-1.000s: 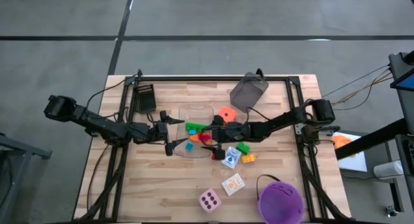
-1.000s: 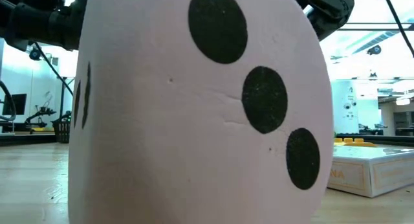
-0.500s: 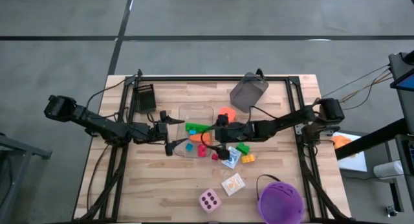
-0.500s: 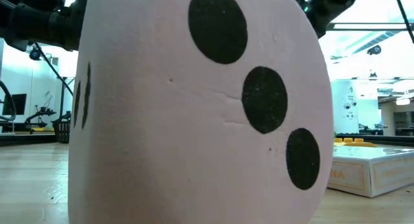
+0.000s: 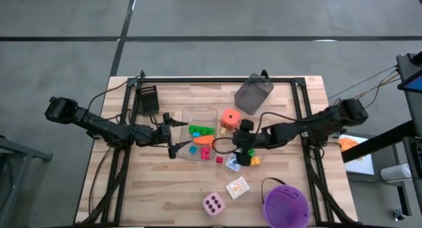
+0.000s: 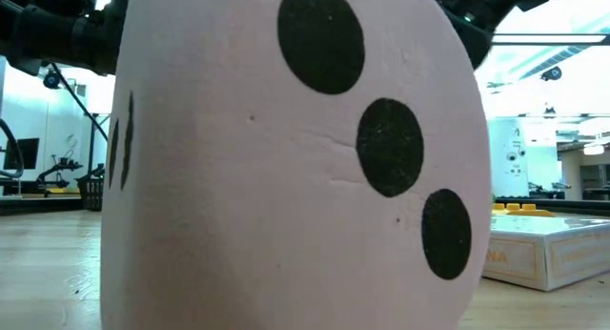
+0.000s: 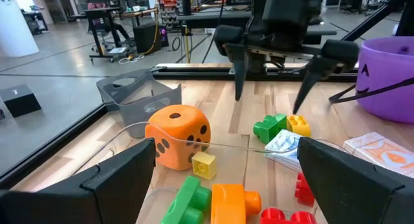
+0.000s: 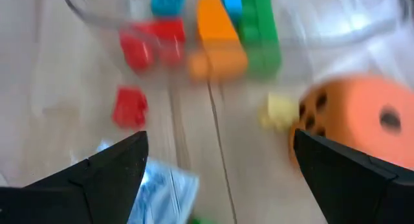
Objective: Pick & Place Toys
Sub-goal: Put the green game piece into the transparent bin
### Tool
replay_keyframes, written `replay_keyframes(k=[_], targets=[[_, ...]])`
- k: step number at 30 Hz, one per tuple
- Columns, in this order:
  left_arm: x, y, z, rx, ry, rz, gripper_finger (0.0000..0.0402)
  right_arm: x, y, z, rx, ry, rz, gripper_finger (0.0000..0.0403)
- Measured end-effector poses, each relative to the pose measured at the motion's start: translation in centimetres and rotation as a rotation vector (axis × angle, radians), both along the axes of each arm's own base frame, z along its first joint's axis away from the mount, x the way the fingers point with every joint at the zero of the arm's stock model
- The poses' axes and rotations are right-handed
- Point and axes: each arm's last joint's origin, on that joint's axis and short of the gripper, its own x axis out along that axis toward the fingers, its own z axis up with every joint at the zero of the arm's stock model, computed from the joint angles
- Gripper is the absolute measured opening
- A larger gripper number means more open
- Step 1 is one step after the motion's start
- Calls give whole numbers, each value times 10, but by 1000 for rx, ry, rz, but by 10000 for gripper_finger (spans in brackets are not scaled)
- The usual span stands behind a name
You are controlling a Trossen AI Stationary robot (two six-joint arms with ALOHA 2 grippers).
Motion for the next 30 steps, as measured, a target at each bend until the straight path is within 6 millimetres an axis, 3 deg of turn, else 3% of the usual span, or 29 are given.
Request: replay_keyframes(k=[10, 23, 30], targets=[[0, 0, 0, -3, -1, 1, 376, -21, -2, -19, 138, 283, -86, 382], [0, 0, 0, -3, -1, 0, 376, -17, -9, -54, 158, 475, -125, 382], [0, 0, 0, -3, -1, 0, 376, -15, -12, -62, 143, 510, -119, 370]])
